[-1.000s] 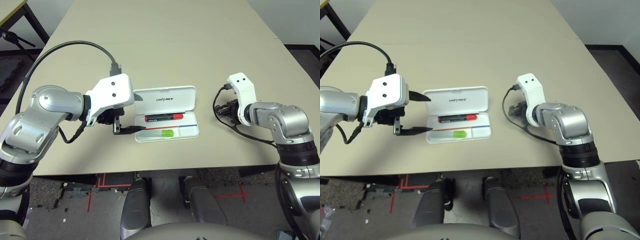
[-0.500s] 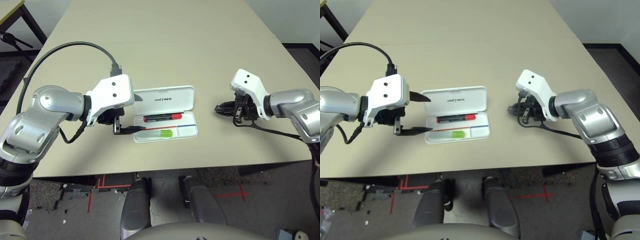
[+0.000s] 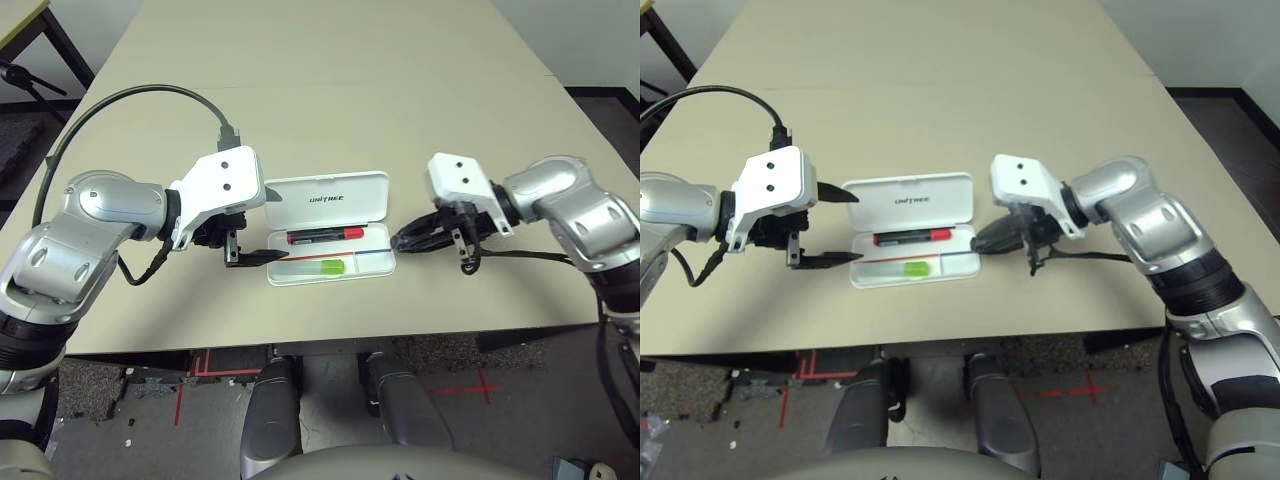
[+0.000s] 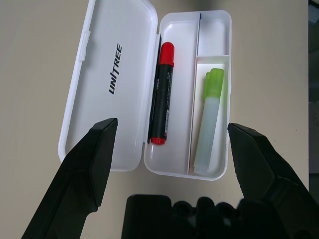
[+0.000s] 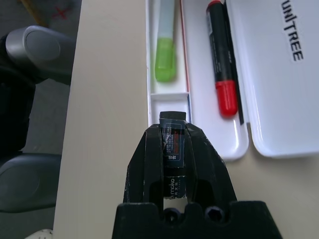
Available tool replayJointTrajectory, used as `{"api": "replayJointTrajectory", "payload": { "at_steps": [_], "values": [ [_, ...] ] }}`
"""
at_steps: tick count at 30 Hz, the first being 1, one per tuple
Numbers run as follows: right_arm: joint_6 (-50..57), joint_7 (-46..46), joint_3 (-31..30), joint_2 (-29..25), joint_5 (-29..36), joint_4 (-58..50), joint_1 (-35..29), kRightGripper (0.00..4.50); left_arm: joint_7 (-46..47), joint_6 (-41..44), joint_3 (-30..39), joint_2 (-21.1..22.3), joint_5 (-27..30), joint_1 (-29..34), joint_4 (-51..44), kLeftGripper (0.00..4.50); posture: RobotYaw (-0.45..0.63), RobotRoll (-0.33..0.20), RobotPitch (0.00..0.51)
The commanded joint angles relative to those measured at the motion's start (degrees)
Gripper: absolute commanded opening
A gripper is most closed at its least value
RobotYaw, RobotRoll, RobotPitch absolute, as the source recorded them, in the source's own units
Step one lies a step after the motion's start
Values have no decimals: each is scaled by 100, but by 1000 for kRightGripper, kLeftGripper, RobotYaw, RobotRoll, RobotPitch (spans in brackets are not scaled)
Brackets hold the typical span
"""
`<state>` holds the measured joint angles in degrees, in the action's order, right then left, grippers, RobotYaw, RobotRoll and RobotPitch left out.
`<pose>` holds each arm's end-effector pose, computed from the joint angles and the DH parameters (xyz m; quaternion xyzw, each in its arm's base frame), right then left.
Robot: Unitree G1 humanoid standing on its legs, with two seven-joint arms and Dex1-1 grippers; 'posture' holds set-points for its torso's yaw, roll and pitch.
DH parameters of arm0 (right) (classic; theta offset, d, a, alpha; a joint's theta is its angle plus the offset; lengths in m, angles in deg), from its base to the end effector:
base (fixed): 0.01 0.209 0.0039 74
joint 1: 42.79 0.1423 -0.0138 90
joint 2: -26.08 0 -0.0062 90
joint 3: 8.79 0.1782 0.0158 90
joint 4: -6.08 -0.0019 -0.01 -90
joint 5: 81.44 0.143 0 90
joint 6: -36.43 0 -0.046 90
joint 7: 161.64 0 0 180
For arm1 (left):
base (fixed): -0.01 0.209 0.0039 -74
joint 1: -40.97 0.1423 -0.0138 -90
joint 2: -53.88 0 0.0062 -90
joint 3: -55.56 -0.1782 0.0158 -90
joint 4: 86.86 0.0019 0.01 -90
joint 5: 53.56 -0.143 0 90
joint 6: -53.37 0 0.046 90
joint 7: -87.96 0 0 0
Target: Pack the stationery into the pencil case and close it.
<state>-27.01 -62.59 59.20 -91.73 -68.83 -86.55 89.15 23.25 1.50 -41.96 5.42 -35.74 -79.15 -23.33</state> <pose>0.2916 -0.1772 0.2155 -0.3077 0.1661 0.6773 0.6473 0.2333 0.2066 0.2512 0.3707 0.1236 -0.5337 0.7500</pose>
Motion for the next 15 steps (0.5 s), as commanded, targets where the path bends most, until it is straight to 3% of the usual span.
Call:
{"api": "replayJointTrajectory", "payload": {
  "at_steps": [1, 15],
  "values": [
    [-115, -58, -154, 125, -136, 51, 25, 307, 37, 16, -46, 51, -45, 49, -96, 4500, -43, 0, 174],
    [-438, 72, -332, 570, -558, 307, -15, 307, 107, 104, -47, 65, -21, 109, -187, 4500, -36, 0, 181]
  ]
}}
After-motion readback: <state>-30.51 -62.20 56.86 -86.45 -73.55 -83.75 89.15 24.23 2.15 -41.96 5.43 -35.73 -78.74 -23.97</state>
